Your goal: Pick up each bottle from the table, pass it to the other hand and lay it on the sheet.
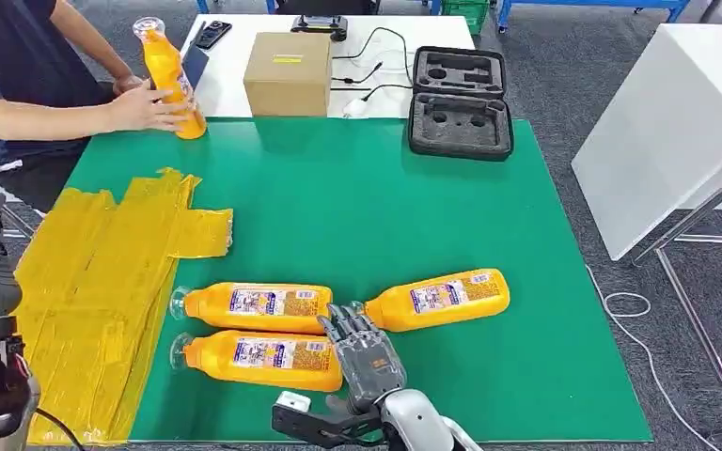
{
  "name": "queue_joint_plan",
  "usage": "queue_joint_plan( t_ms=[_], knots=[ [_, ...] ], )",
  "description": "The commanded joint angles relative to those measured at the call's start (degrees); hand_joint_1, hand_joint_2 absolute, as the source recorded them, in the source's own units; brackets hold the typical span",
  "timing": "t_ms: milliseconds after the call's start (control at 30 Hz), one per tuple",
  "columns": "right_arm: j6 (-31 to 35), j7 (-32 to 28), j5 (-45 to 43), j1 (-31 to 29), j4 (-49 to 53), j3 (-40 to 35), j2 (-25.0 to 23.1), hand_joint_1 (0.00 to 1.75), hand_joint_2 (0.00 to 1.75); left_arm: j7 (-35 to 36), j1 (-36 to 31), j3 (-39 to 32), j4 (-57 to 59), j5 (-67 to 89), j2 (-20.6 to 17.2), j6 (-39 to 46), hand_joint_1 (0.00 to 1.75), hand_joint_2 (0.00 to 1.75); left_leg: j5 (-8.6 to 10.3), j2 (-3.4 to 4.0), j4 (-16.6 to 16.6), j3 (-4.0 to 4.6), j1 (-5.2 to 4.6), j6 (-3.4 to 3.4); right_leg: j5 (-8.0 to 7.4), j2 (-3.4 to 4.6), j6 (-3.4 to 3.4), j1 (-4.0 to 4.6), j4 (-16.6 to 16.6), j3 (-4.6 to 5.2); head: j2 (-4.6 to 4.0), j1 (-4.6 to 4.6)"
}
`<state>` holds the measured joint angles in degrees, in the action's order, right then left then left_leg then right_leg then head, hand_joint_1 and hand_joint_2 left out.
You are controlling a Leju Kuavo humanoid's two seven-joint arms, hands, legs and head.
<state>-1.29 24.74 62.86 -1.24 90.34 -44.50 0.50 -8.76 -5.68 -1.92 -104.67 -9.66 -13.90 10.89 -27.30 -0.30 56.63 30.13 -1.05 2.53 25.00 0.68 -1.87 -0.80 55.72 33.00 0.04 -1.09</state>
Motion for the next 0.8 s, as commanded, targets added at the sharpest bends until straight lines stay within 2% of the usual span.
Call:
queue_joint_plan(
  t_ms=[33, 200, 300, 433, 800],
  knots=[
    [-1.43, -8.55, -6.72, -13.14, -18.47, -1.31, -1.25, 0.0, 1.75, 0.75, -8.06, 6.38, 6.93, -0.08, 0.0, 1.75, 0.0, 0.0, 0.07, -0.05, -0.03, -0.14, 0.15, -0.24, -0.1, -0.13, 0.1, 0.14, -0.15, -0.23, 0.0, 0.0],
    [-1.58, -8.75, -7.88, -13.69, -18.75, -3.39, -1.68, 0.0, 1.75, 0.85, -8.44, 6.91, 7.74, -0.45, -0.24, 2.39, 0.0, 0.0, 0.11, -0.11, -0.1, -0.28, 0.27, -0.46, -0.23, -0.26, 0.33, 0.26, -0.29, -0.44, 0.0, 0.02],
    [-0.79, -7.96, -9.56, -15.01, -20.23, -5.74, -1.84, 0.0, 1.75, 0.56, -8.07, 6.95, 8.26, -1.31, -0.36, 2.62, 0.0, 0.0, 0.06, 0.04, -0.05, -0.16, 0.07, -0.22, -0.13, -0.03, 0.22, 0.08, -0.08, -0.17, 0.0, 0.02],
    [-0.86, -7.41, -10.85, -16.91, -21.82, -7.69, -2.82, 0.0, 1.75, 0.48, -9.06, 7.42, 8.67, -1.7, -0.24, 2.91, 0.0, 0.0, 0.04, 0.08, -0.02, -0.17, 0.11, -0.26, -0.11, -0.04, 0.23, 0.12, -0.06, -0.17, 0.0, 0.02],
    [-0.96, -7.27, -11.18, -17.57, -22.55, -8.81, -2.94, 0.0, 1.75, 0.62, -9.64, 7.49, 8.8, -1.96, -0.25, 3.13, 0.0, 0.0, 0.08, -0.01, -0.01, -0.03, 0.08, -0.22, -0.12, -0.09, 0.21, 0.08, -0.05, -0.05, 0.0, 0.0]
  ],
)
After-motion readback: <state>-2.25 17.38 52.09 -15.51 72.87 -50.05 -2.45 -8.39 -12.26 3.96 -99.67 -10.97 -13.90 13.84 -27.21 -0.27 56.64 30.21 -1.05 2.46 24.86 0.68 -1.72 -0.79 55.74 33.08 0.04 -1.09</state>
